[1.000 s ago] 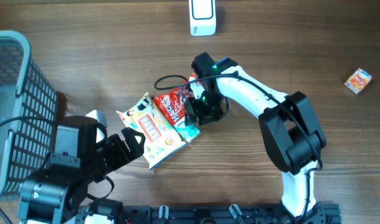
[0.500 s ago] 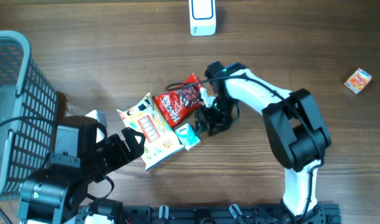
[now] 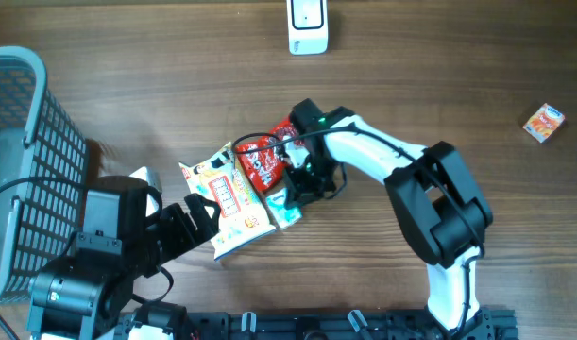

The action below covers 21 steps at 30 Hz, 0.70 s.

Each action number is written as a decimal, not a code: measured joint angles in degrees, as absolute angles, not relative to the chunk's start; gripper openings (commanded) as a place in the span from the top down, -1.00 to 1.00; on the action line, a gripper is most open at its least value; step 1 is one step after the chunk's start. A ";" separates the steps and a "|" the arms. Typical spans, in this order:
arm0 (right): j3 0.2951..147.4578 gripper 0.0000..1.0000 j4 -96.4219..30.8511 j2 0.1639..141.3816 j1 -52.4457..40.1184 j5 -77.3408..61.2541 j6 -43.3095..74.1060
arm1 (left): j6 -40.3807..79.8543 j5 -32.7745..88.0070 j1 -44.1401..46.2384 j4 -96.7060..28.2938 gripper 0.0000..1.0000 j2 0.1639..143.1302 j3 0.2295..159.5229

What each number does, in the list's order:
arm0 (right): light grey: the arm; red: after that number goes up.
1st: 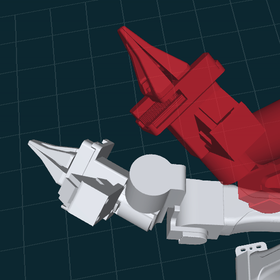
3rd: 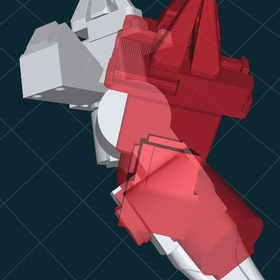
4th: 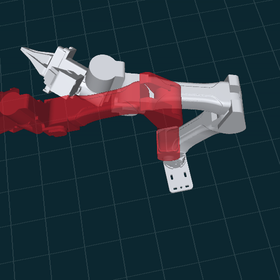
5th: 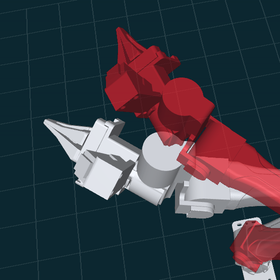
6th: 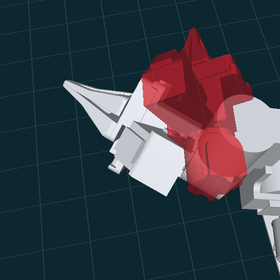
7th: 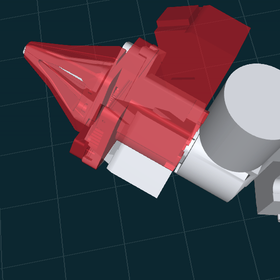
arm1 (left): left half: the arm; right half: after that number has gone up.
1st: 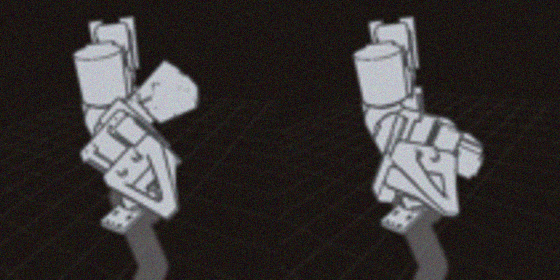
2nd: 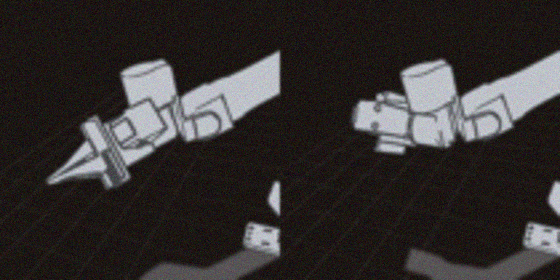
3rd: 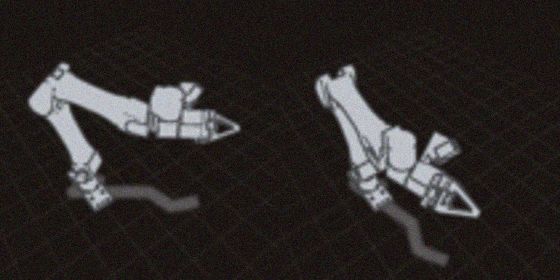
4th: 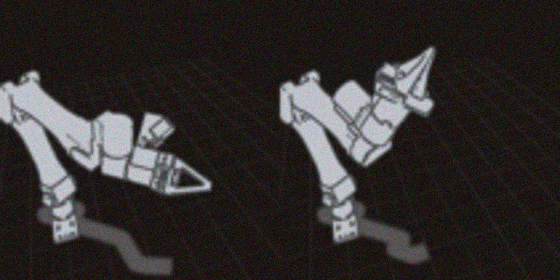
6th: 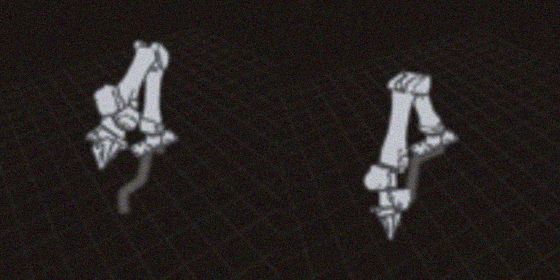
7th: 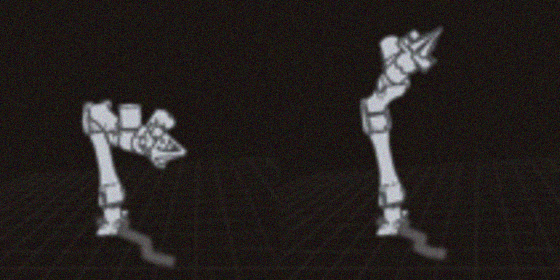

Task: Scan the item barcode
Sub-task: 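Reach the right gripper to the teal tissue pack and grasp it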

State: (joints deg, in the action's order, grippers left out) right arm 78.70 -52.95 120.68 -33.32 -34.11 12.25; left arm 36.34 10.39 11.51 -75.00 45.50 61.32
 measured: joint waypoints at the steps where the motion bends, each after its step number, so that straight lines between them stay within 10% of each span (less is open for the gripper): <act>1: 78.65 0.92 -53.87 120.73 -31.59 -35.90 10.44 | 36.34 10.39 11.51 -75.02 -1.00 45.50 61.32; 11: 78.13 0.91 -60.90 120.88 -14.04 -62.83 -12.12 | 36.34 10.39 11.51 -75.00 -1.00 45.47 61.32; 21: 83.55 -0.02 -78.32 120.64 -13.82 -17.17 10.35 | 36.34 10.39 11.51 -74.87 -1.00 45.50 61.32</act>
